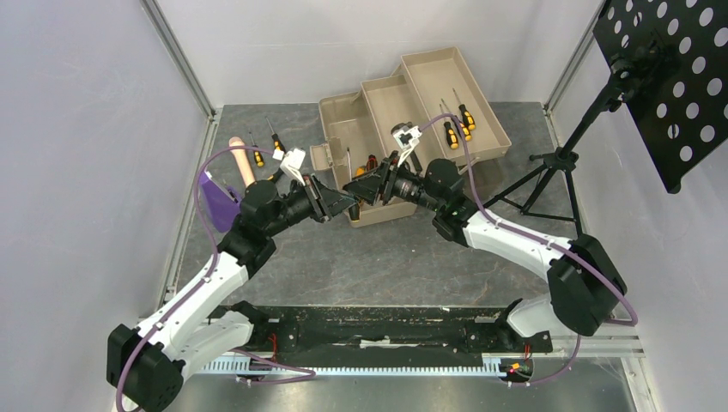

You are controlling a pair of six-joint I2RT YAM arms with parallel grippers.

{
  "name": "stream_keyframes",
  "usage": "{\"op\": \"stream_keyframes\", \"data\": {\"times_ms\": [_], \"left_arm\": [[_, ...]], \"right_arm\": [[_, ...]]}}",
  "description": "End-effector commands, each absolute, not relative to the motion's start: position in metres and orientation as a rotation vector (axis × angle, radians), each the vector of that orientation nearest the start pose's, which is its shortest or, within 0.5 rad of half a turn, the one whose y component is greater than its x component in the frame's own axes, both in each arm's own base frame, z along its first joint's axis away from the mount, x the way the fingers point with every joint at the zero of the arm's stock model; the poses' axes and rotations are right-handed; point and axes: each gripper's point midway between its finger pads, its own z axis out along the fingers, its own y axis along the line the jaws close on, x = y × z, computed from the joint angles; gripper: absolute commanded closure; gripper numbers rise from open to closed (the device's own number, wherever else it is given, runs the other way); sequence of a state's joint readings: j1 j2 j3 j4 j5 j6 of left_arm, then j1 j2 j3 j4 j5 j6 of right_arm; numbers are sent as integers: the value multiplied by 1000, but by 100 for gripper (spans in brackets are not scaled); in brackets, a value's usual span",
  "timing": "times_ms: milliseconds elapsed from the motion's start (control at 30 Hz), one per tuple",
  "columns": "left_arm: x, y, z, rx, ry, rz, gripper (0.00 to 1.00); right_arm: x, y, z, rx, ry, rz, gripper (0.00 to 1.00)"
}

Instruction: Pack the tool kit

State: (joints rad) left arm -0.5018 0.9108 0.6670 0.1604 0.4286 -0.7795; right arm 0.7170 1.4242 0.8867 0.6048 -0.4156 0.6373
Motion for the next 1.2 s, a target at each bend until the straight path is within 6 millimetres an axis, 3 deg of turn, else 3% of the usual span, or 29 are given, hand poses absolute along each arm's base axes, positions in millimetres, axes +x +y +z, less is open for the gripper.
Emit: {"op": "stream_keyframes", "data": {"times_ms": [0, 100, 200, 333, 467, 600, 733, 933, 1000, 1167], "left_arm": [[241, -252, 291, 116, 1750, -1345, 98], [242, -252, 290, 121, 1752, -1339, 98], [244, -248, 285, 127, 1772, -1294, 96], [252, -230, 273, 123, 1840, -1101, 77], [260, -196, 259, 103, 1931, -820, 46], [269, -156, 253, 68, 1967, -544, 18], [278, -108, 232, -10, 2060, -252, 2], [283, -55, 193, -150, 2169, -31, 0], [282, -45, 181, -182, 2196, -4, 0], [282, -38, 167, -202, 2231, 28, 0]], "right_arm": [[270, 376, 316, -476, 1521, 1444, 54], [270, 378, 314, -495, 1527, 1444, 70], [274, 377, 313, -515, 1541, 1396, 100], [284, 372, 318, -590, 1543, 1288, 100], [310, 352, 320, -619, 1578, 1136, 100], [351, 311, 324, -607, 1629, 929, 100], [391, 260, 329, -605, 1715, 623, 100], [441, 170, 345, -509, 1781, 86, 100], [453, 142, 345, -475, 1806, -81, 100], [477, 92, 335, -415, 1874, -353, 100]]}}
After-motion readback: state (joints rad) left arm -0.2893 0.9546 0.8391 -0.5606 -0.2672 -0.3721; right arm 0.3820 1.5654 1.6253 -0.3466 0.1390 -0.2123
